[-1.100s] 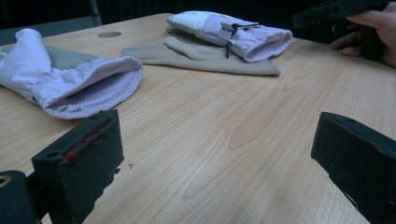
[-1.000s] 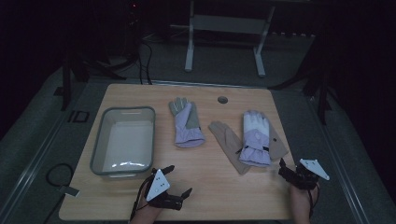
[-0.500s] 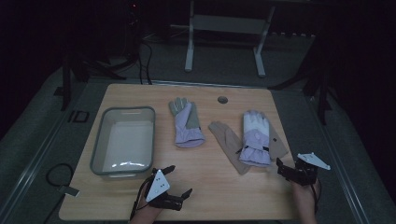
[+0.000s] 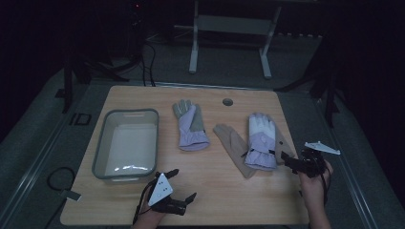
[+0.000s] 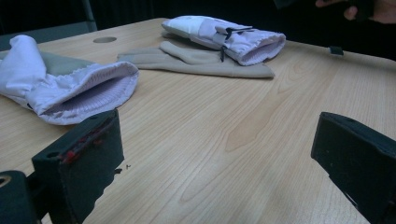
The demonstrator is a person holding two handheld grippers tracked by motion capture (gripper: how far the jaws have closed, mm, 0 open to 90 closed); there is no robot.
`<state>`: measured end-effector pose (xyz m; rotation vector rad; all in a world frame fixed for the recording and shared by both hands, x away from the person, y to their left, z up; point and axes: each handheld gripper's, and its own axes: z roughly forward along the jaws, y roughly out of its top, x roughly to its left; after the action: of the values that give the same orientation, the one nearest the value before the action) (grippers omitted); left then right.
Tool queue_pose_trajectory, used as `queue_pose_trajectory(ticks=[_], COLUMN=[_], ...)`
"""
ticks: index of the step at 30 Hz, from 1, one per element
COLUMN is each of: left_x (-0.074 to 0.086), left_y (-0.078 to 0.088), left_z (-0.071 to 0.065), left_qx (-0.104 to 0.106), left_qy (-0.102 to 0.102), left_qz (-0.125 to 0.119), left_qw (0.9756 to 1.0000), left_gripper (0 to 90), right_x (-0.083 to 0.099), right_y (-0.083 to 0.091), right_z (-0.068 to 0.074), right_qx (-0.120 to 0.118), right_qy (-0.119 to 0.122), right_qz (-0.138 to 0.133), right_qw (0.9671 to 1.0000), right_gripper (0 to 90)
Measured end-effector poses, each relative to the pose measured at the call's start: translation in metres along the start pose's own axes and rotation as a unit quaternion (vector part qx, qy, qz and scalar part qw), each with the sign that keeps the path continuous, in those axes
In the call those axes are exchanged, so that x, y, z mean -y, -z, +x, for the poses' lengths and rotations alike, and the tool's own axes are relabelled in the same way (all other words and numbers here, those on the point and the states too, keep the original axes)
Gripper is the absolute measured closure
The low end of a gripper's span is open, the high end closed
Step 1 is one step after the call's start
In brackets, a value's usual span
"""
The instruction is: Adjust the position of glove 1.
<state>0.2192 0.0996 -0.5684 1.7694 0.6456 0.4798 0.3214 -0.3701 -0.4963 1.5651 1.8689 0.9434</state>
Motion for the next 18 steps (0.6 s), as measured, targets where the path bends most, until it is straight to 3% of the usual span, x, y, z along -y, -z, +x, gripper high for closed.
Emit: queue_pose_trajectory(ticks=[2,6,13,18], left_x=[0.0,0.0,0.0,0.0], left_y=[0.0,0.0,0.0,0.0], left_z=[0.0,0.0,-0.002,-0.002], left_qx=[0.001,0.003,0.001,0.001], left_qy=[0.0,-0.003,-0.009,-0.008], left_qz=[0.0,0.002,0.001,0.002], left_qw=[1.0,1.0,1.0,1.0], left_gripper=[2.3,2.3,2.3,2.3], right_x=[-0.004,-0.028,-0.06,-0.081], right_y=[0.001,0.003,0.001,-0.001], right_z=[0.002,0.022,0.051,0.071], right_qx=[0.008,0.005,-0.027,-0.046], right_qy=[0.004,0.033,0.051,0.069], right_qz=[-0.006,-0.023,-0.038,-0.032], right_qw=[0.9999,0.9992,0.9976,0.996], right_gripper=[12.2,9.9,10.0,13.6])
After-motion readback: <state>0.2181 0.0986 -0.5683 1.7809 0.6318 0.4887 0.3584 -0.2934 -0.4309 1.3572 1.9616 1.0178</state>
